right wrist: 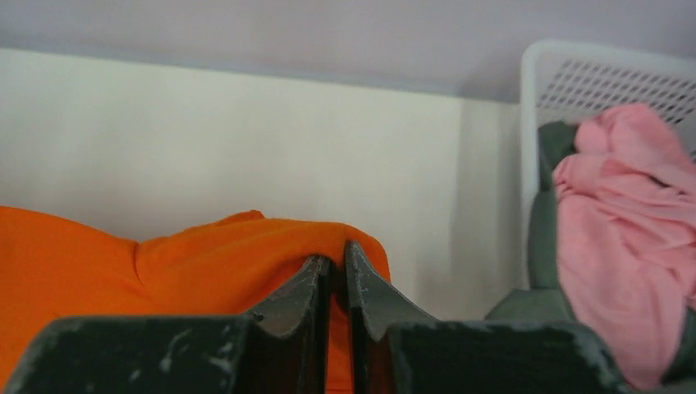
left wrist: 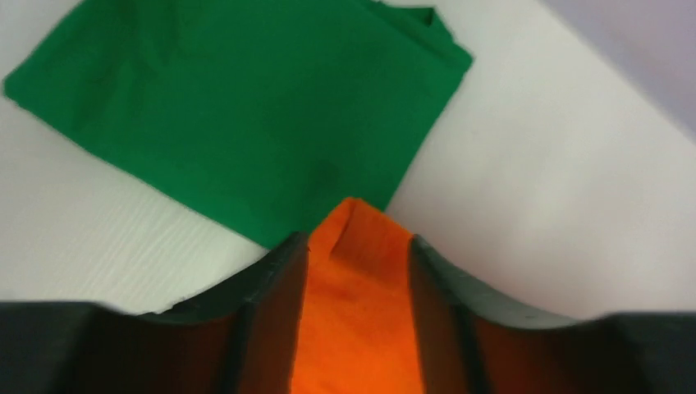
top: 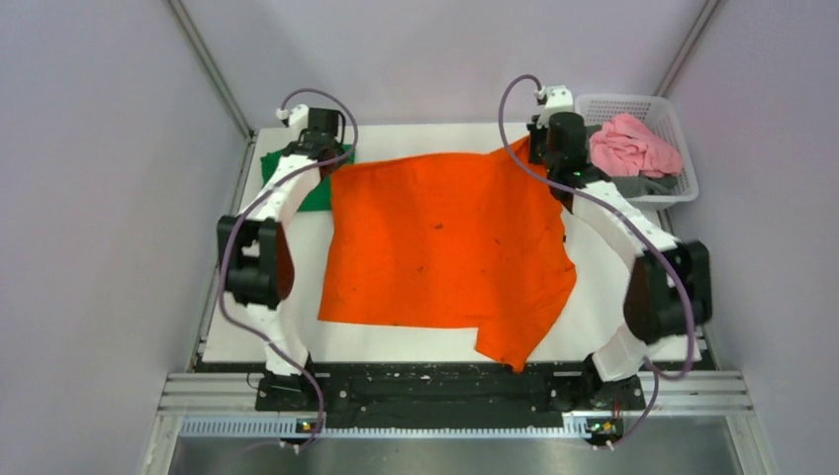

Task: Fold and stack the t-shirts
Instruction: Flatten out the tshirt

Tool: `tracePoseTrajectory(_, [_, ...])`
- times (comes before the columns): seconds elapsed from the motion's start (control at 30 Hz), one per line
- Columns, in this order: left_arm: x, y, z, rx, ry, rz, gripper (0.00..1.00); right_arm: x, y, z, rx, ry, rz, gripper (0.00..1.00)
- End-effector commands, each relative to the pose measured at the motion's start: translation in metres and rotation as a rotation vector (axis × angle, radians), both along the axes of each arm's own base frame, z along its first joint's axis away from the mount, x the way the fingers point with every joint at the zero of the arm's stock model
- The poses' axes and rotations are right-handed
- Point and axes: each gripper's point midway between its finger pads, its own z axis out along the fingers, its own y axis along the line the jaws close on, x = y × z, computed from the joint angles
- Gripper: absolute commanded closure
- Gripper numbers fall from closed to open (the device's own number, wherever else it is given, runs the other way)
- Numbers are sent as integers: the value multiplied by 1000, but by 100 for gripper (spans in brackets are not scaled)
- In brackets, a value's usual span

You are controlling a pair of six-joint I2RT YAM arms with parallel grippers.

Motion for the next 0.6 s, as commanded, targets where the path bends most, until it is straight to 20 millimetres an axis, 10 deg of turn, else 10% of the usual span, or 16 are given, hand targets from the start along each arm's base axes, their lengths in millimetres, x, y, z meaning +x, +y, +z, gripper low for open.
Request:
tracePoseTrajectory(0.0, [50,-8,-27,-50,49,2,26,71,0,-52,90,35,-26,75])
tracePoseTrajectory(0.1, [69,-24,-21,-77,39,-82,2,104,1,-88,40,97,-29,37])
tracePoseTrajectory(0.23, [69,-39,0,-113,-23,-173,1,105,6,-85,65,108,-17,4])
tracePoseTrajectory(0.57, [-10,-89,-22,-222,52,-383,1,27,22,-119,215,277,71,1])
